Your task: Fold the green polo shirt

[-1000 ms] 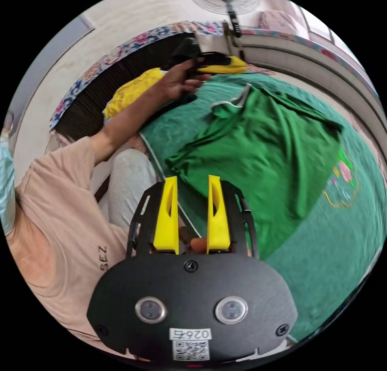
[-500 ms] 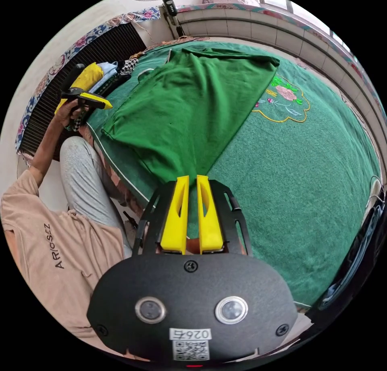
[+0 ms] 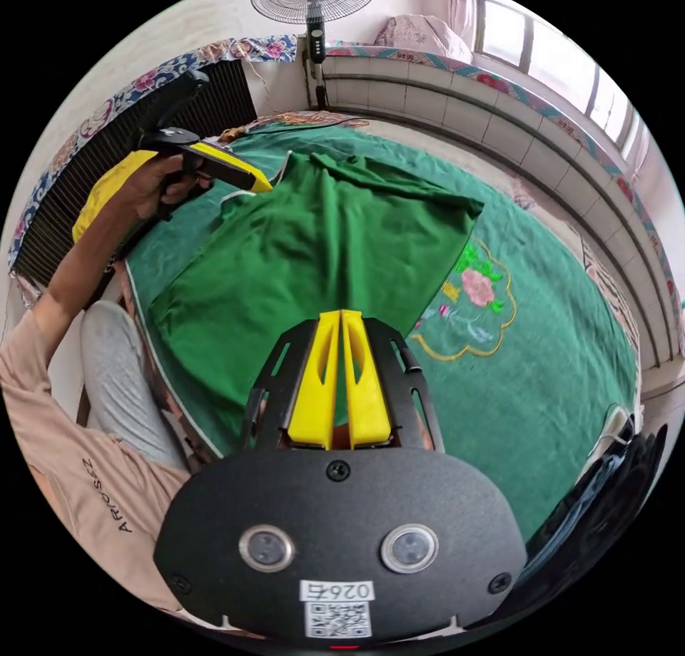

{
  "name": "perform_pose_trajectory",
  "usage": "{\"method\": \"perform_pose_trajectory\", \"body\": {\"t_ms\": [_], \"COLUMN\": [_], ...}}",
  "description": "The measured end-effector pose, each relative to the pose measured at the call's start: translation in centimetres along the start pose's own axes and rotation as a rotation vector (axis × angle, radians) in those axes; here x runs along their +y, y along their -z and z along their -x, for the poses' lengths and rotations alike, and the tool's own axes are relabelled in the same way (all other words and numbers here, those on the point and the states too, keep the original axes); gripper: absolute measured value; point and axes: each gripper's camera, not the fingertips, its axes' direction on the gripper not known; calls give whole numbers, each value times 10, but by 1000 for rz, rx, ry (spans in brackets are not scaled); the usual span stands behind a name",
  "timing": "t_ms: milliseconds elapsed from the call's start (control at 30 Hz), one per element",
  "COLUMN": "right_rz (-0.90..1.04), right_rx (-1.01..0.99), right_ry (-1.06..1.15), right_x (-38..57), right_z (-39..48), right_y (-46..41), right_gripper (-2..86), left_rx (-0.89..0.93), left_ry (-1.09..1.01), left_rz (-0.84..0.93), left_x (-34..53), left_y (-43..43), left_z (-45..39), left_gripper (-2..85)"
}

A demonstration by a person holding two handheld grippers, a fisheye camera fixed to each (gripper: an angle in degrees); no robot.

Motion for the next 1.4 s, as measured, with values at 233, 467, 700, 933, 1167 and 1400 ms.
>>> {"method": "perform_pose_trajectory", "body": {"t_ms": [233,467,700,933,1167,1400], "right_rz": [8,93,-45,-106,-39,-104], "right_rx": [57,69,80,7,-8,-111], "right_ry": [-27,-67,-301,-247,-315,-466], "right_x": [-113,-178,-175,-88,-32,-5], "right_z": [-76,-165,-277,-299,-346,-415], "right_y": [-103,-225,-230,-226,-262,-245], "right_gripper": [-9,-10,-9,9,91,32], "left_rx": [-6,8,-220,-163,-225,-460], "left_ry": [41,-101,158,39,-194,-44], "left_rz": [115,354,-68,-114,101,27], "left_x": [-128,-222,-248,-214,-251,-327], "left_y": [-51,-114,24,65,49,107], "left_z": [127,195,298,334,349,406], "left_gripper": [-10,-8,-8,69,19,-6]}}
